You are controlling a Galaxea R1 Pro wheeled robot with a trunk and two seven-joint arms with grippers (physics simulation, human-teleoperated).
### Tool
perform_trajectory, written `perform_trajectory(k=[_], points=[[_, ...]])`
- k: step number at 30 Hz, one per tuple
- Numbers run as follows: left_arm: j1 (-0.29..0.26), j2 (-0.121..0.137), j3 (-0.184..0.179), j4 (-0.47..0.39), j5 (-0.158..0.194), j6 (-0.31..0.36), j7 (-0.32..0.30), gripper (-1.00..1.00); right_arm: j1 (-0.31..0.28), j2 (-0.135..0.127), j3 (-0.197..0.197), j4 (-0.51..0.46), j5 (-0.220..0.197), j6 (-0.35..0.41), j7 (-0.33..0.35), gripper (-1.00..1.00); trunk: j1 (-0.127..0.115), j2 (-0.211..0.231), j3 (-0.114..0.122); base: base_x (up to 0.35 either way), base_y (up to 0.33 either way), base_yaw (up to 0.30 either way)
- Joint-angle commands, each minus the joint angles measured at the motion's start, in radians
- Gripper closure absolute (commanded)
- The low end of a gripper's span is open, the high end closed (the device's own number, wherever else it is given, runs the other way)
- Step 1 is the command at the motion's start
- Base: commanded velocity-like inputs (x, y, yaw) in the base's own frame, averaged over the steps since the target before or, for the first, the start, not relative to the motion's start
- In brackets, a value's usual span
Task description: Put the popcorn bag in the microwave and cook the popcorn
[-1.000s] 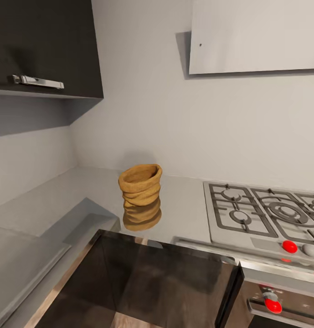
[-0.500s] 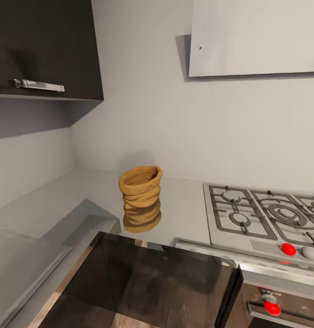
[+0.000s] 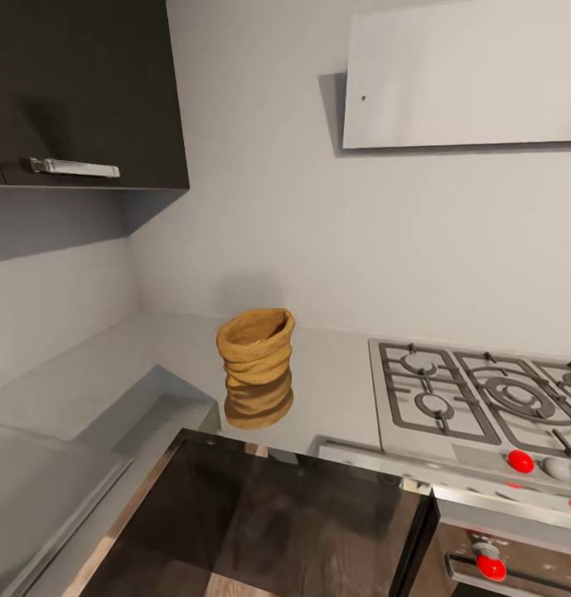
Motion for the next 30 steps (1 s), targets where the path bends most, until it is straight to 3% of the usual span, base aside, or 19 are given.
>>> perform_trajectory(k=[1,30], points=[[0.0,0.0,0.002,-0.001,0.008,-0.002,0.0,-1.0,-0.001,0.0,0.003,0.002,0.004,0.001,0.003,-1.0,-0.004,0.007,0.002,0.0,0.0,0.0],[0.0,-0.001,0.001,-0.002,0.008,-0.001,0.002,-1.0,0.005,0.002,0.003,0.002,0.004,0.006,0.003,-1.0,-0.115,0.21,0.093,0.0,0.0,0.0]])
